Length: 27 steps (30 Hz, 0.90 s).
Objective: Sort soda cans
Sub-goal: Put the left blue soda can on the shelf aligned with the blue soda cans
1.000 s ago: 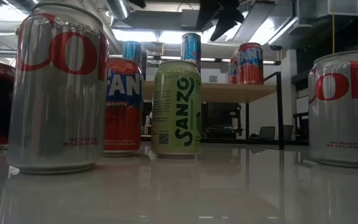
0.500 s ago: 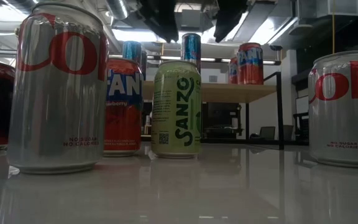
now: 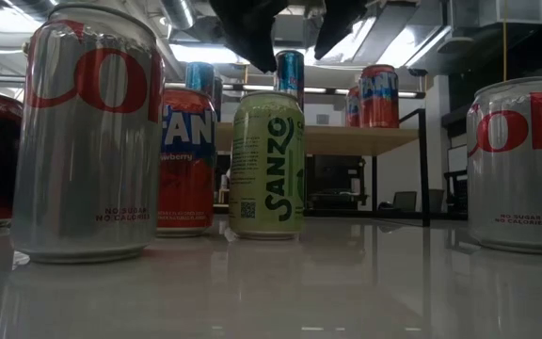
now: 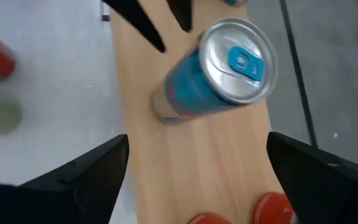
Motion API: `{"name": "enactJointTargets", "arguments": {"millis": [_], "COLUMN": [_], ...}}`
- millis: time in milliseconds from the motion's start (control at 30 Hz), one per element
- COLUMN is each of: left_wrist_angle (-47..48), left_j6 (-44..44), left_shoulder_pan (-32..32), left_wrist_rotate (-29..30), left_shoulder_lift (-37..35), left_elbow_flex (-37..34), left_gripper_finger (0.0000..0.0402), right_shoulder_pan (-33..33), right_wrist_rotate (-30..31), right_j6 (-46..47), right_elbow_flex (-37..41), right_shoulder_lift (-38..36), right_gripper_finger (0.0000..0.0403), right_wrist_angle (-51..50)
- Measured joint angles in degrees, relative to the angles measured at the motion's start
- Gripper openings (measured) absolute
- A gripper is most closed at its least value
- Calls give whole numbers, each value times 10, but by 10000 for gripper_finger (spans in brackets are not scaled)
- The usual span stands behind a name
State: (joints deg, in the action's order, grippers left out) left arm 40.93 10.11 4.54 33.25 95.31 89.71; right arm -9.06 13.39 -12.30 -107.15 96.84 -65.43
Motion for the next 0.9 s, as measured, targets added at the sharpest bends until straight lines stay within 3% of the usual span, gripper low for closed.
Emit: {"name": "enactJointTargets", "arguments": {"millis": [300,667,900], "left_wrist_angle": [-22,-21,-21], "left_j6": [-1,-2,-2], "left_shoulder_pan": [1,1,1], "left_wrist_rotate": [-3,2,3], "left_shoulder_lift": [0,0,0], "left_elbow_flex": [0,0,0], "left_gripper_finger": [75,75,75], "right_shoulder_pan": [0,-38,-56], "right_wrist_rotate": [-41,-25,-98], "right_j6": [-12,-15,-17], "right_elbow_flex": [0,0,0], "right_shoulder_lift": [0,24,36], "right_gripper_finger": [372,372,372], "right_wrist_angle": [15,13,16]}}
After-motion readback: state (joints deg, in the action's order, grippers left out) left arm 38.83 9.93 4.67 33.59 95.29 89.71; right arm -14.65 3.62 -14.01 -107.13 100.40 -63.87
